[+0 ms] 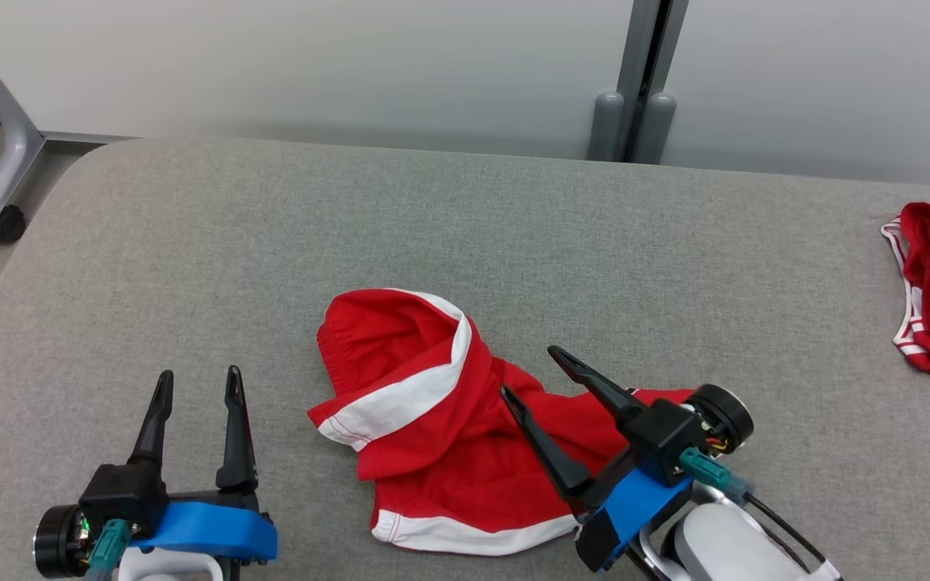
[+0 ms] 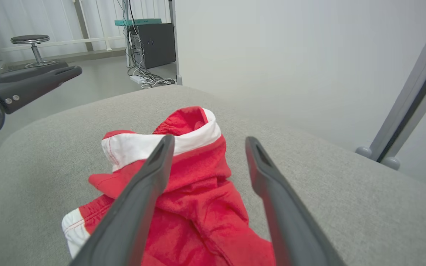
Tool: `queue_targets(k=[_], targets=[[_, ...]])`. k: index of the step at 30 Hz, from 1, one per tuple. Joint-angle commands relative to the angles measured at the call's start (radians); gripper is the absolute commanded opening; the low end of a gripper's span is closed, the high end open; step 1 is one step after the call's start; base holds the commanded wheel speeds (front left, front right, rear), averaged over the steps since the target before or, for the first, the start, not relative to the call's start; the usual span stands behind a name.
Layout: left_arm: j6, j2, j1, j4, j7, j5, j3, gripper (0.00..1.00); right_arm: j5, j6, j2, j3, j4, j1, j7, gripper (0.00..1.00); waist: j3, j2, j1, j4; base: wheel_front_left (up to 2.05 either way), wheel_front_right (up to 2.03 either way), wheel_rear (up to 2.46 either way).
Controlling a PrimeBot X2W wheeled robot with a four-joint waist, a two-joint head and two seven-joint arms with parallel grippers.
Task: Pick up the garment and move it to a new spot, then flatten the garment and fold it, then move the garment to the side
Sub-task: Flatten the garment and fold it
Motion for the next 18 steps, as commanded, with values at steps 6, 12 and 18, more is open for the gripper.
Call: queue_targets(k=[6,12,18], targets=[[-0.008,-0.001,-0.019,-0.005,-0.002,0.006,-0.007,1.0,-0.044,0.0,0.013,0.04,0.009,-0.094,0.069,1.0,0.016,0.0,0.0001,0.025,0.0,0.0,0.0],[-0.001,-0.003,-0.025,-0.008,-0.002,0.002,-0.018,1.0,-0.064,0.0,0.027,0.071,0.075,-0.179,0.128,1.0,0.039,0.0,0.0001,0.049,0.0,0.0,0.0],[0.002,-0.004,-0.043,-0.01,-0.002,-0.009,-0.027,1.0,-0.054,0.0,0.053,0.118,0.22,-0.251,0.213,1.0,0.068,0.0,0.0001,0.077,0.0,0.0,0.0]])
